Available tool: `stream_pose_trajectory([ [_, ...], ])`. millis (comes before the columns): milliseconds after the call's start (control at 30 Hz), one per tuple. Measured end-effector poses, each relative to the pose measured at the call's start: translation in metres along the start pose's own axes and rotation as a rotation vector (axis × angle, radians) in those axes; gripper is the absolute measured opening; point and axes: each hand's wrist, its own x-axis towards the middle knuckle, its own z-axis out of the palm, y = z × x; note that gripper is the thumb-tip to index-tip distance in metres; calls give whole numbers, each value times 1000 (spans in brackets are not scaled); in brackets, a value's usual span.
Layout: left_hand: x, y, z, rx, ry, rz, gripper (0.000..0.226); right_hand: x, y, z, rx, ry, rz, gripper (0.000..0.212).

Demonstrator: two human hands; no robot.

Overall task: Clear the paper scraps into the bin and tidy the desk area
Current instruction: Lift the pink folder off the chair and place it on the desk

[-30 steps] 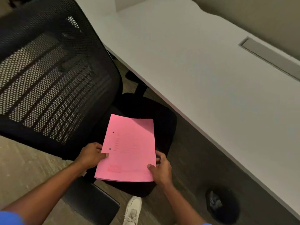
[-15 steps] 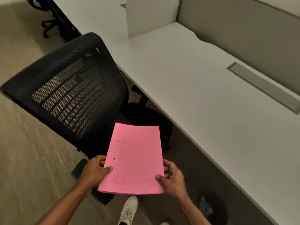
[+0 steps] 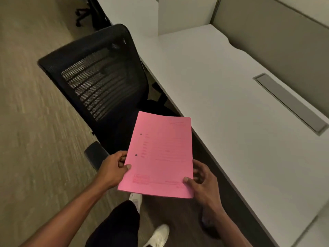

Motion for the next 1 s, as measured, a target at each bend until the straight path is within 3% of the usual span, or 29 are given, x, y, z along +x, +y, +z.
stream_pose_trajectory([
  [300,38,44,6,4,13,31,51,41,-22,-18,58,56,-12,72],
  [1000,250,165,-5,116,-130,201,50,189,-88,-32,47,329,67,69],
])
